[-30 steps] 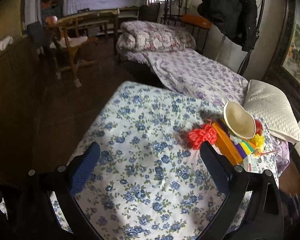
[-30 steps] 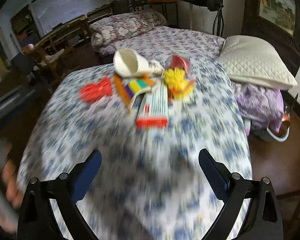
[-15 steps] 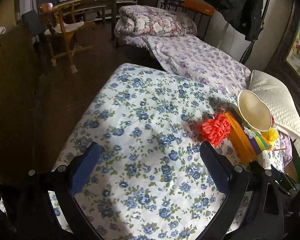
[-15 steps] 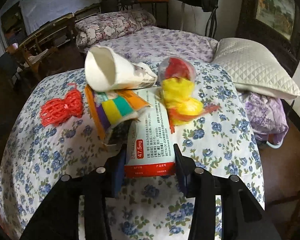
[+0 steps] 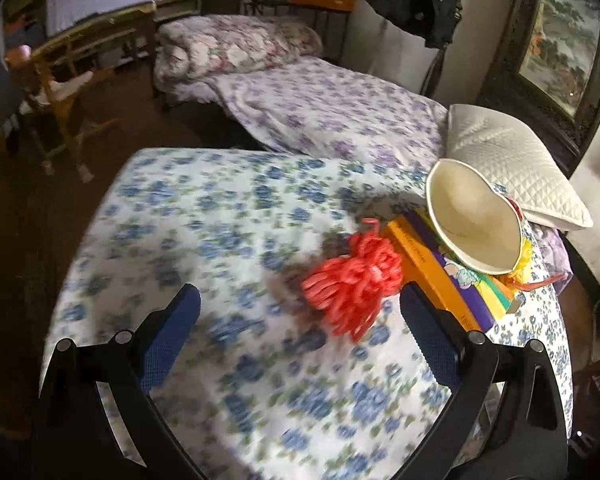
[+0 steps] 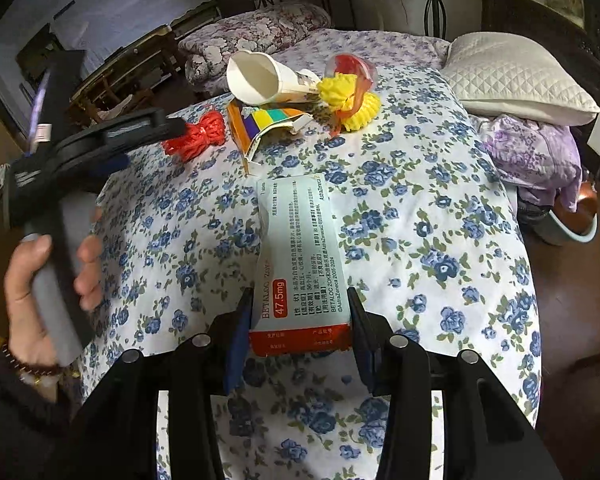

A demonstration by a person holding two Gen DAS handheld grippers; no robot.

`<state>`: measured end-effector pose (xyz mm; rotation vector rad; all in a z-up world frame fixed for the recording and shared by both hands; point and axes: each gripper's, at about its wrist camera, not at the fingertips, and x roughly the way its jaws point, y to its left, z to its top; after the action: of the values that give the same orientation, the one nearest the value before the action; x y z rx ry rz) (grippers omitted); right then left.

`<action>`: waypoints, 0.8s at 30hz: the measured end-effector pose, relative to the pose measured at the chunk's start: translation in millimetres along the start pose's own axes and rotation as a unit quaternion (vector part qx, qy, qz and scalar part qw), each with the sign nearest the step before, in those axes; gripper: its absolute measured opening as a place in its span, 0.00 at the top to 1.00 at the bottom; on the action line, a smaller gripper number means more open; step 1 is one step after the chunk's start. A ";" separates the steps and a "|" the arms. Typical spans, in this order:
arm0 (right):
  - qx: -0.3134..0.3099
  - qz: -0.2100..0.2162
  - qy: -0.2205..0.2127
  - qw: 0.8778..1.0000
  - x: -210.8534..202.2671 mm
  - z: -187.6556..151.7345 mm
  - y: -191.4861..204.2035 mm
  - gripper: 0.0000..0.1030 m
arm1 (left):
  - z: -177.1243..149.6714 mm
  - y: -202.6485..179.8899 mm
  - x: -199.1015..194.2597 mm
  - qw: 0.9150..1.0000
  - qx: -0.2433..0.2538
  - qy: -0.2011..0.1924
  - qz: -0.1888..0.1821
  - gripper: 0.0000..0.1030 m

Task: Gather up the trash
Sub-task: 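Grasp the white medicine box with the right gripper while the left gripper grasps the red string, then carry the medicine box and red string over the red basket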

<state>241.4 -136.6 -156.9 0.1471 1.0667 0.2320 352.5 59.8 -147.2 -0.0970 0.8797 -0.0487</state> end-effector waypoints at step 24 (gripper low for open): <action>0.005 -0.006 0.004 1.000 -7.5 -12.8 -1.9 0.41 | -27.2 6.5 -61.0 0.998 -0.018 -0.011 -0.066 0.72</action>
<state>226.9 -140.3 -157.0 0.1489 1.0771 0.2158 292.7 69.5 -118.3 -0.1891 0.8516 -0.1556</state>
